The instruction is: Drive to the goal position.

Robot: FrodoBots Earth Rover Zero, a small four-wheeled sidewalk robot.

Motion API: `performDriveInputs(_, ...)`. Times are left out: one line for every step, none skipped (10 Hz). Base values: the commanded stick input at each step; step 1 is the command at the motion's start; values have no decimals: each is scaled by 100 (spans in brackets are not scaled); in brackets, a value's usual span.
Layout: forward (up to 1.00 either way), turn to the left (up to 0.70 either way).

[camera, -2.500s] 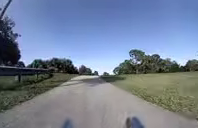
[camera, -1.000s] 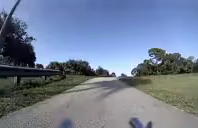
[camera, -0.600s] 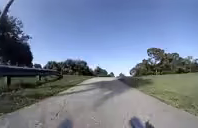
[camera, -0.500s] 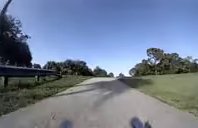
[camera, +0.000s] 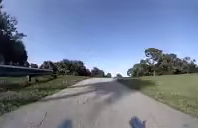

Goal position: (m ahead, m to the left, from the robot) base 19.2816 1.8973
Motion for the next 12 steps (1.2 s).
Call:
performDriveInputs(85,10)
performDriveInputs(85,19)
performDriveInputs(85,28)
performDriveInputs(85,29)
performDriveInputs(85,17)
performDriveInputs(85,5)
performDriveInputs(85,0)
performDriveInputs(85,0)
performDriveInputs(85,0)
performDriveInputs(85,0)
performDriveInputs(85,0)
performDriveInputs(85,0)
